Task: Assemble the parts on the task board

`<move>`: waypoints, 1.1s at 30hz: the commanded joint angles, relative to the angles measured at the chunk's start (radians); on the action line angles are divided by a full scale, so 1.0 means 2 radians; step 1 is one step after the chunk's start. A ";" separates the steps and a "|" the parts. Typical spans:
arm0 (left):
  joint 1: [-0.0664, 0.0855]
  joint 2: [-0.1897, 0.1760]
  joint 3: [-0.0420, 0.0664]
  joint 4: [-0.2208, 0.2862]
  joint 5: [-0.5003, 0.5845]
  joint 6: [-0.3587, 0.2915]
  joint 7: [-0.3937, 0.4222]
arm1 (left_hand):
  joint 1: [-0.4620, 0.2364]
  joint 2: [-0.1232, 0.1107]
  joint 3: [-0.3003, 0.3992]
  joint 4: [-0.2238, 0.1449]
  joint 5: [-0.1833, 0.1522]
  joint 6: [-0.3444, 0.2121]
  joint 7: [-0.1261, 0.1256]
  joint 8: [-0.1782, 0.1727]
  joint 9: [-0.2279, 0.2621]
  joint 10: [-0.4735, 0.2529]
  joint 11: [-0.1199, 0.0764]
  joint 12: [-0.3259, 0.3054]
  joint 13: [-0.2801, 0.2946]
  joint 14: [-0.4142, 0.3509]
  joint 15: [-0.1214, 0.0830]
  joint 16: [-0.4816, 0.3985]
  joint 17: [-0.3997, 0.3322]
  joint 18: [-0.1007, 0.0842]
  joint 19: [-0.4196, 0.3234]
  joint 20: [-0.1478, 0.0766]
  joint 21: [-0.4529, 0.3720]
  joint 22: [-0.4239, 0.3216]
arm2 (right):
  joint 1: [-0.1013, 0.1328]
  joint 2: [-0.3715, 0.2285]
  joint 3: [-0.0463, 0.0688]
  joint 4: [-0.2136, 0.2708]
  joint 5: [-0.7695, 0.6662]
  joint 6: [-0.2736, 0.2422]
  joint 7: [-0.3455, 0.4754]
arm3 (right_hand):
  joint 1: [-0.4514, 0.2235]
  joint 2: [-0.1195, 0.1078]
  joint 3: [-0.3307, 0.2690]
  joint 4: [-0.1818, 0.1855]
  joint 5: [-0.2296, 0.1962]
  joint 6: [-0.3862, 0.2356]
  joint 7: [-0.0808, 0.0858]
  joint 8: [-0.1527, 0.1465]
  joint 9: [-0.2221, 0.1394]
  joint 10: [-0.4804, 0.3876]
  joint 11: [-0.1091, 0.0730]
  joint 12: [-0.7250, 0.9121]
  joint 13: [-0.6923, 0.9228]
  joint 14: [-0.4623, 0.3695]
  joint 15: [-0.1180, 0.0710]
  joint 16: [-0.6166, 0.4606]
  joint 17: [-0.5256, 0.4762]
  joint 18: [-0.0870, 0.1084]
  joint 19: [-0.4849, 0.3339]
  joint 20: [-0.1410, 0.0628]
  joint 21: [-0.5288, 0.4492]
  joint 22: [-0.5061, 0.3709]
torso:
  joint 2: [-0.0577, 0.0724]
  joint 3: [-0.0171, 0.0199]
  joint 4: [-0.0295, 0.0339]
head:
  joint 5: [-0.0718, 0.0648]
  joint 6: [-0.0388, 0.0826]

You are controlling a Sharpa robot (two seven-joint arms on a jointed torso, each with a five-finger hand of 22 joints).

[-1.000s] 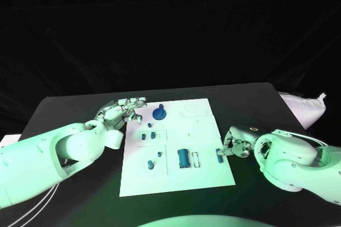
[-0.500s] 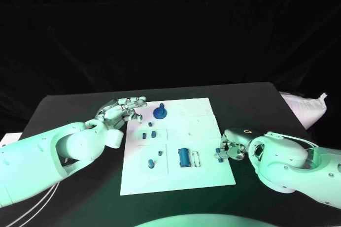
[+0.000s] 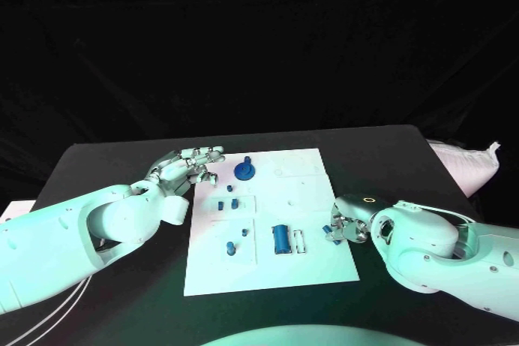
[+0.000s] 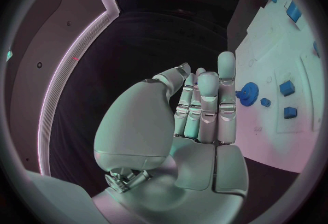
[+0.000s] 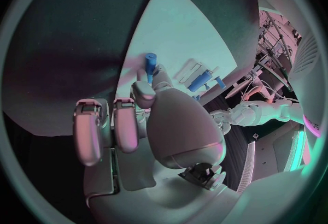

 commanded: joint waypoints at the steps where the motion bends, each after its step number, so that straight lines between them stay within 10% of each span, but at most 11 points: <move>1: 0.000 0.000 0.000 0.001 -0.004 0.010 0.003 | 0.002 0.002 -0.003 0.000 0.001 -0.004 0.001 0.003 -0.001 -0.003 0.000 0.003 -0.001 -0.003 0.001 0.001 0.000 0.006 0.003 0.000 -0.001 -0.001 | -0.009 0.005 -0.005 -0.009 -0.036 0.042 -0.020 | 0.034 0.011 0.013 -0.007 -0.007 0.000 -0.002 -0.002 -0.006 -0.003 -0.004 -0.005 -0.004 0.033 -0.004 0.000 0.025 -0.008 0.029 -0.004 0.000 0.093 | 0.000 0.0003 0.0000 | 0.001 -0.001; 10: 0.000 0.000 0.000 0.002 -0.007 0.010 0.002 | 0.001 0.003 -0.003 0.000 0.001 -0.004 0.001 0.003 -0.001 -0.003 0.000 0.003 -0.001 -0.003 0.001 0.000 0.000 0.006 0.003 0.000 -0.001 -0.001 | -0.013 0.013 -0.005 -0.011 -0.041 0.032 -0.027 | 0.023 0.004 0.022 -0.002 0.000 0.001 -0.001 -0.006 -0.008 -0.002 -0.003 -0.008 -0.005 0.033 -0.003 -0.001 0.025 -0.008 0.028 -0.003 -0.001 0.092 | 0.000 0.0000 0.0005 | 0.001 -0.001; 24: 0.000 0.001 0.000 0.001 -0.009 0.010 0.002 | 0.001 0.003 -0.003 0.001 0.001 -0.004 0.001 0.003 -0.001 -0.003 0.000 0.003 -0.001 -0.003 0.001 0.001 0.000 0.006 0.003 0.001 -0.002 -0.001 | -0.013 0.008 -0.003 0.008 0.032 -0.071 -0.027 | -0.004 -0.034 0.107 0.023 0.117 0.006 0.000 -0.018 -0.015 0.000 -0.003 -0.014 -0.007 0.034 -0.003 -0.001 0.029 -0.008 0.030 -0.004 0.000 0.095 | 0.000 0.0004 0.0000 | 0.003 0.000; 33: 0.000 0.001 0.000 0.001 -0.009 0.010 0.002 | 0.001 0.003 -0.003 0.001 0.001 -0.004 0.001 0.003 -0.001 -0.003 0.000 0.003 -0.001 -0.003 0.001 0.001 0.000 0.006 0.003 0.001 -0.002 -0.001 | -0.006 -0.003 0.003 0.033 0.078 -0.101 -0.023 | -0.025 -0.064 0.168 0.032 0.134 0.010 -0.002 -0.018 -0.013 0.004 -0.004 -0.014 -0.007 0.034 -0.004 0.000 0.032 -0.009 0.031 -0.003 0.001 0.096 | 0.000 -0.0003 0.0001 | 0.002 -0.002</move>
